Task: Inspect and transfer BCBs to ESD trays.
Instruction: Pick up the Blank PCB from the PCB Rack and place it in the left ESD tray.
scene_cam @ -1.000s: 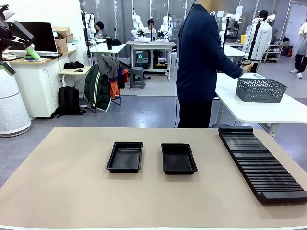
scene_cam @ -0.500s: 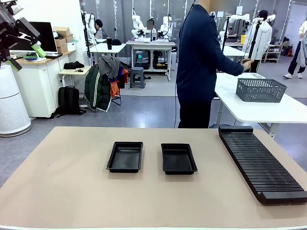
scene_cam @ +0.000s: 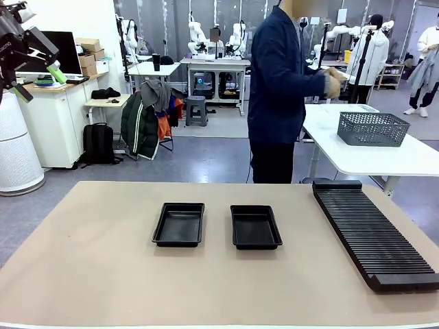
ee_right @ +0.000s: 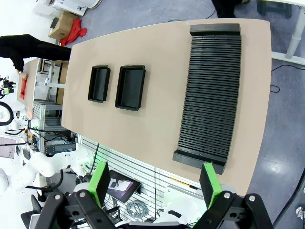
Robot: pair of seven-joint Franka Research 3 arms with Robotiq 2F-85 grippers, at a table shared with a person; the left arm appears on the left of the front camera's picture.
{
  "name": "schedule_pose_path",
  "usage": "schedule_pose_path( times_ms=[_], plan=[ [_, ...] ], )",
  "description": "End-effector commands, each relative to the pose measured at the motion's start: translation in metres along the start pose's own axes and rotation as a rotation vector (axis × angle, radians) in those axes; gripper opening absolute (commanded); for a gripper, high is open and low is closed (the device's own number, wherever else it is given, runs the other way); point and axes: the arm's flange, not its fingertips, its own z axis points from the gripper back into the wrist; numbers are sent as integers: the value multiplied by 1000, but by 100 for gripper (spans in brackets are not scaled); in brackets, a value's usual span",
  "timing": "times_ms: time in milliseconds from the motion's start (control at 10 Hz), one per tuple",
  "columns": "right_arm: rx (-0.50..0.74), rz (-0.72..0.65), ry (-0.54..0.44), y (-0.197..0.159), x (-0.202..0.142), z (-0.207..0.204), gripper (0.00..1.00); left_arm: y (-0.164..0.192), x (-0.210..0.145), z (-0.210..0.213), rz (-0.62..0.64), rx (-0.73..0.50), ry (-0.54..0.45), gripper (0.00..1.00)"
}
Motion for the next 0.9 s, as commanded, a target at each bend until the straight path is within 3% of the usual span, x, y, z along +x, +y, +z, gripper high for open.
schedule_pose_path(
  times_ms=[0,800],
  plan=[
    [2,2,-6,1,-3,-1,100,-1,-1,1,1,0,-2,100],
    [2,2,-6,1,-3,-1,100,-1,-1,1,1,0,-2,100]
  ],
)
